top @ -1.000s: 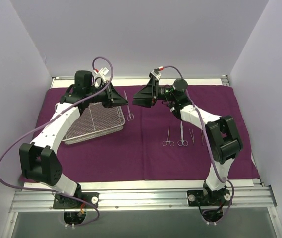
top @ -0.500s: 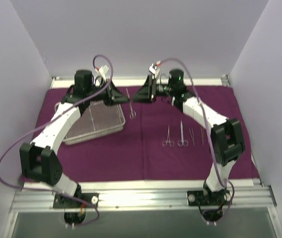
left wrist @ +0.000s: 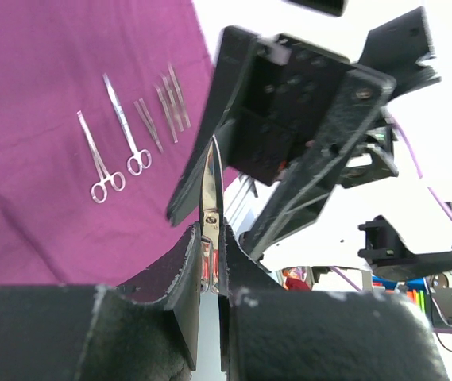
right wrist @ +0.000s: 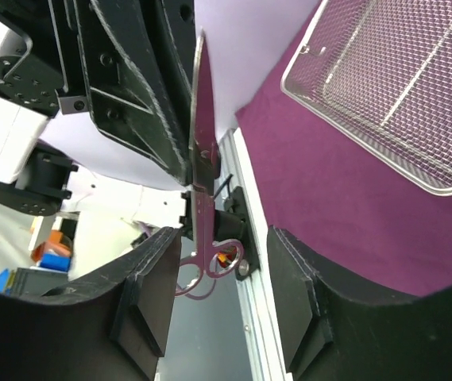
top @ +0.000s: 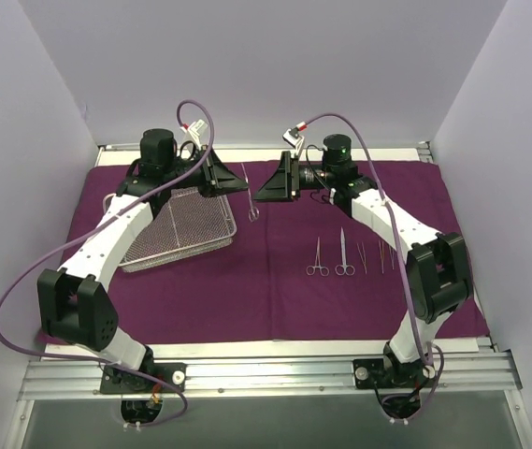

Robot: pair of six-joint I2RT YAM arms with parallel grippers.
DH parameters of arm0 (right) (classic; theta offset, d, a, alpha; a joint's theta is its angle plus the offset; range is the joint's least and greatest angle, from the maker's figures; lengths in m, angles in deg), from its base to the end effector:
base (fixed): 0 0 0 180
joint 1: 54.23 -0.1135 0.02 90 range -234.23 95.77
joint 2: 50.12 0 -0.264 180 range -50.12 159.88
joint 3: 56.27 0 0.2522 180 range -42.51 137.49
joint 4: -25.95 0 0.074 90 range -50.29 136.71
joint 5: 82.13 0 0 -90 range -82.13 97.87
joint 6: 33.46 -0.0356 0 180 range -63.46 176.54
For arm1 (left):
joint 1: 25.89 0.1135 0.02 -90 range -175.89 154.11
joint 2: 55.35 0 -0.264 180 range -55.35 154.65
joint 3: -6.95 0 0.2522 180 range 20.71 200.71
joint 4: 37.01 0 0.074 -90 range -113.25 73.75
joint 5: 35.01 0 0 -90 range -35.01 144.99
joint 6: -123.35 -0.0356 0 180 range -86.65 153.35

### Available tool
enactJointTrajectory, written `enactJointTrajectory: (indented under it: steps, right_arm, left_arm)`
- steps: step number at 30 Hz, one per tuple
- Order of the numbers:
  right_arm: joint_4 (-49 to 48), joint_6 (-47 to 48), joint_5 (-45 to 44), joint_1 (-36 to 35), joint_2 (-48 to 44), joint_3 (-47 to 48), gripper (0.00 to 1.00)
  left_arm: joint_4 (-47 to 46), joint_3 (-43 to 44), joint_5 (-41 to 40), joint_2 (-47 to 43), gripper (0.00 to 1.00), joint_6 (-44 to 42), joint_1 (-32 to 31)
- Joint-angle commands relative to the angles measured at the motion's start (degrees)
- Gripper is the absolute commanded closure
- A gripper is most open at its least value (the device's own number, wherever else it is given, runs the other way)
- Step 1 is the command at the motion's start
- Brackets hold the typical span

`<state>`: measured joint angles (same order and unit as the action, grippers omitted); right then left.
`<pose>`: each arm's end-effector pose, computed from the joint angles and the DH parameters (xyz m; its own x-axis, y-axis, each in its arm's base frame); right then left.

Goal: Open and lay out the surgical kit
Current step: Place the medical item in the surgical kit.

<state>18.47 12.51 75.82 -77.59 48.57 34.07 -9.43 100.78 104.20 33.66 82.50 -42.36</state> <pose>0.3512 0.1876 0.3365 -0.7048 -0.0202 -0.7091 -0.7090 -0.0122 0.7051 0.3342 -0.1269 0.3610 -0.8892 -0.2524 -0.3816 0.2784 0.3633 -0.8891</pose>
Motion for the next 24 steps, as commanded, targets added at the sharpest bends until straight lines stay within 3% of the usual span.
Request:
enactJointTrajectory:
  steps: [1, 15, 20, 24]
  right_arm:
    - [-11.80, -5.62, 3.51, -0.55, -1.49, -1.34, 0.53]
    - [-32.37, -20.82, 5.71, -1.87, 0.18, -4.24, 0.59]
    - [-32.91, -21.71, 5.62, -1.78, 0.01, -4.77, 0.70]
    - [-31.51, -21.10, 5.36, -1.78, 0.09, -4.68, 0.84]
  left_arm:
    - [-7.84, -0.44, 3.08, -0.68, 0.98, 2.53, -0.23]
    - [-12.86, -0.53, 5.19, 1.16, 0.98, 6.14, -1.81]
    - [-12.77, -0.18, 5.54, 1.69, 0.98, 6.05, -1.99]
    - [-12.86, -0.36, 5.55, 1.87, 0.98, 6.14, -1.99]
